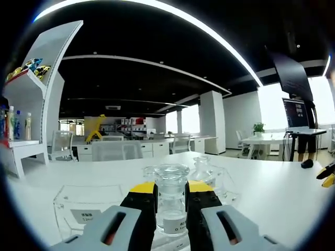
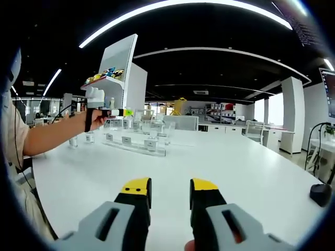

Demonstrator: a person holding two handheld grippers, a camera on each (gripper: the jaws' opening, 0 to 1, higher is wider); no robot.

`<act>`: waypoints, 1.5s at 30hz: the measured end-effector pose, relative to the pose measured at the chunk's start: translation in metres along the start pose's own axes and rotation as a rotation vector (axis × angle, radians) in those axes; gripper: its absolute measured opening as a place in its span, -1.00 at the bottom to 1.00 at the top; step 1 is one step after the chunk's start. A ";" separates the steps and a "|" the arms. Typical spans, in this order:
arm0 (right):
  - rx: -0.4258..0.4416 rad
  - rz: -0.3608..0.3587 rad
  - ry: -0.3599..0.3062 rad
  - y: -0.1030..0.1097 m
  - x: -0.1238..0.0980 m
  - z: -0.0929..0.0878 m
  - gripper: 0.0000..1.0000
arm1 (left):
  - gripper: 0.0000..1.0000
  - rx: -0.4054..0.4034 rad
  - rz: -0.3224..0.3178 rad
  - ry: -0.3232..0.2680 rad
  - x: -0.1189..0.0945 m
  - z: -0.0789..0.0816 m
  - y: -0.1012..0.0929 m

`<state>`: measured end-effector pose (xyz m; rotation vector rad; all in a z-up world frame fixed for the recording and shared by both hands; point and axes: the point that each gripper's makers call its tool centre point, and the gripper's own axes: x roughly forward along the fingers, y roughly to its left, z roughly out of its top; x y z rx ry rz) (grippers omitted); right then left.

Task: Identify the label on the chemical reagent bottle, grasp the chemical reagent bottle, and place it in the designated position on the reagent rack

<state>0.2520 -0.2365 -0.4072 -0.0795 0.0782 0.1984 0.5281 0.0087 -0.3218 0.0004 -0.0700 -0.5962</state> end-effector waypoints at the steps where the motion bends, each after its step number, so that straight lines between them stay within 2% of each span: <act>1: 0.000 0.001 0.000 0.000 0.000 0.000 -0.42 | -0.59 0.000 0.004 0.001 0.001 -0.001 0.001; 11: 0.001 0.005 0.006 0.002 0.002 -0.002 -0.42 | -0.59 0.015 0.006 -0.002 0.004 -0.014 -0.001; 19: 0.002 -0.001 0.005 0.000 0.001 -0.002 -0.42 | -0.60 0.013 0.007 -0.019 0.005 -0.014 -0.002; 28: 0.004 -0.002 0.011 -0.001 0.002 -0.004 -0.42 | -0.60 0.033 -0.002 -0.012 0.004 -0.025 -0.004; 45: 0.004 0.000 0.014 -0.002 0.002 -0.006 -0.42 | -0.60 0.014 0.012 0.016 0.017 -0.046 0.010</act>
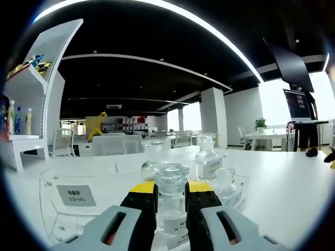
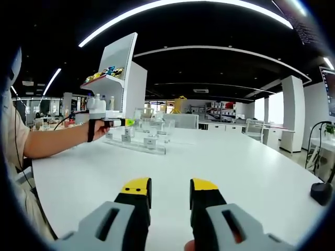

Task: Identify the label on the chemical reagent bottle, grasp the chemical reagent bottle, and place it in the designated position on the reagent rack

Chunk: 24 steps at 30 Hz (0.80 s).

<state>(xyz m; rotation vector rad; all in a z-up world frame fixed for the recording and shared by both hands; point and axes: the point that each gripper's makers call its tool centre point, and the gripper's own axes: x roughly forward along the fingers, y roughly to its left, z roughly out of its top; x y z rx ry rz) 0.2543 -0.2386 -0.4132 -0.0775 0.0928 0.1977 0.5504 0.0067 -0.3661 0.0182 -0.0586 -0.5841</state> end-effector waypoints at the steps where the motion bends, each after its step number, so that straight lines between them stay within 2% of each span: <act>1: 0.001 0.000 0.000 0.000 0.000 0.000 -0.42 | -0.60 -0.008 0.001 0.000 0.001 -0.001 0.001; 8: 0.002 -0.004 -0.002 -0.002 0.000 0.000 -0.42 | -0.60 -0.012 -0.001 0.020 0.006 -0.012 0.003; 24: 0.001 -0.009 -0.001 -0.003 -0.002 0.000 -0.42 | -0.60 -0.021 0.004 0.035 0.008 -0.021 0.006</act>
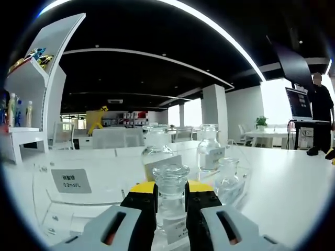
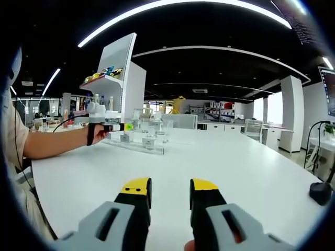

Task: Identify the label on the chemical reagent bottle, grasp the chemical reagent bottle, and place it in the designated position on the reagent rack

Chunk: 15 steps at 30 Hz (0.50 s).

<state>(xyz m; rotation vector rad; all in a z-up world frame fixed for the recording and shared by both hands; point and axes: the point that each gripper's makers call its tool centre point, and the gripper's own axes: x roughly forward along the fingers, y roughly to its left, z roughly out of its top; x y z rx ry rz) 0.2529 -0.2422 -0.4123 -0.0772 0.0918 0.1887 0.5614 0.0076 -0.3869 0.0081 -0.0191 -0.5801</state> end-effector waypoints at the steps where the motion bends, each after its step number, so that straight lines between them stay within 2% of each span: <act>1: -0.001 -0.001 0.001 0.000 0.000 -0.001 -0.42 | -0.60 0.001 0.000 0.002 0.000 -0.001 0.000; 15: -0.001 0.000 0.001 -0.001 0.001 -0.001 -0.42 | -0.60 -0.005 0.005 0.014 -0.004 -0.006 -0.002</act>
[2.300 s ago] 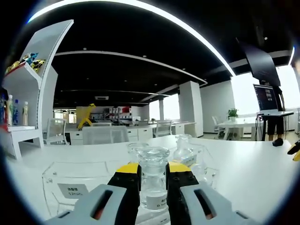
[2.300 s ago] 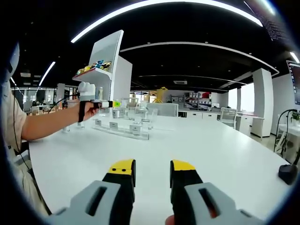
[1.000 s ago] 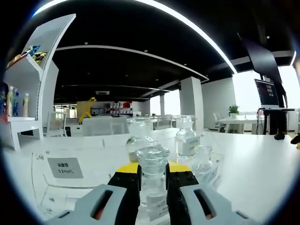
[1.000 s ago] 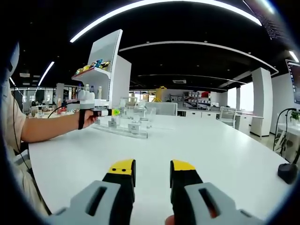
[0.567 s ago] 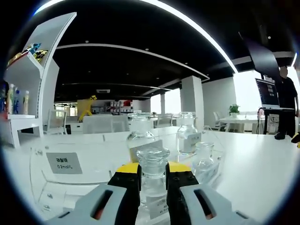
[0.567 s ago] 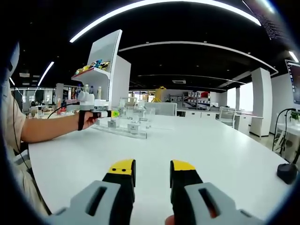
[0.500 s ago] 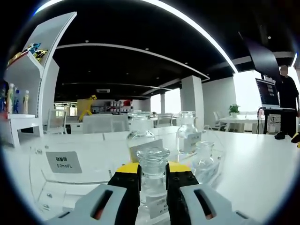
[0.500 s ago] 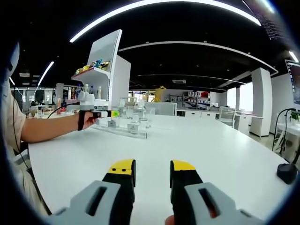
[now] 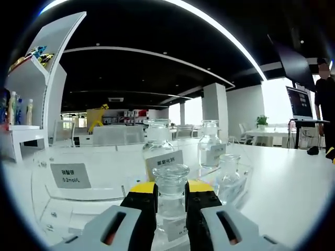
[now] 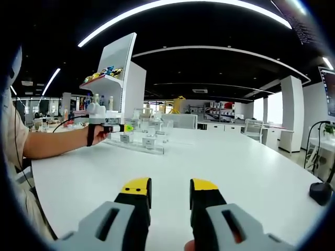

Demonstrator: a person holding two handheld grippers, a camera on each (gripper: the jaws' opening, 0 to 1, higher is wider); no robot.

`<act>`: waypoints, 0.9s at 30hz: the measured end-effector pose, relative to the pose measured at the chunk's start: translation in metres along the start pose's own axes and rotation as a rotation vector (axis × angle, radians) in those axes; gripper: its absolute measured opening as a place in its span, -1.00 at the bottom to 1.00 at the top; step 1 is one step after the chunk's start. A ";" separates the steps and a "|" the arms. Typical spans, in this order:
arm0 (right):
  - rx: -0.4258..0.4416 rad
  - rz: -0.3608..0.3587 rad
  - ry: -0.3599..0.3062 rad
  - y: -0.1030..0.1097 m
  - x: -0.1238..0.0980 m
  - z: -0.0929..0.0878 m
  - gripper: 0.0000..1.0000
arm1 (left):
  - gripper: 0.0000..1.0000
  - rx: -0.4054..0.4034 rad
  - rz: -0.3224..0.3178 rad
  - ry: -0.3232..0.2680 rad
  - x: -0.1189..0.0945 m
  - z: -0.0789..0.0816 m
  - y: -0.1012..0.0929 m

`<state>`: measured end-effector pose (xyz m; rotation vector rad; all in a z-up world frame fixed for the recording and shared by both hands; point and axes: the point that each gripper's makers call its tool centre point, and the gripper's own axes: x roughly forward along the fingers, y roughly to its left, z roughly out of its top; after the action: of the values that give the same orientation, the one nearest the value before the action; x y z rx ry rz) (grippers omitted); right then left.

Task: Identify the label on the chemical reagent bottle, grasp the chemical reagent bottle, and place it in the designated position on the reagent rack

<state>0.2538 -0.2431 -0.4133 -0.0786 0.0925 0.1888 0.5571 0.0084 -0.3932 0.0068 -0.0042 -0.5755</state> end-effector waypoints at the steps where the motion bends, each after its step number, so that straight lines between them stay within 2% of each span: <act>1: 0.000 0.000 0.000 0.000 0.000 0.000 -0.42 | -0.60 -0.001 0.000 0.001 0.000 0.000 0.000; 27: -0.007 -0.011 -0.004 -0.003 -0.003 0.004 -0.42 | -0.60 -0.014 0.011 0.015 -0.003 -0.006 -0.002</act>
<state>0.2517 -0.2462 -0.4092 -0.0854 0.0872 0.1786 0.5532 0.0083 -0.3992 -0.0023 0.0143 -0.5644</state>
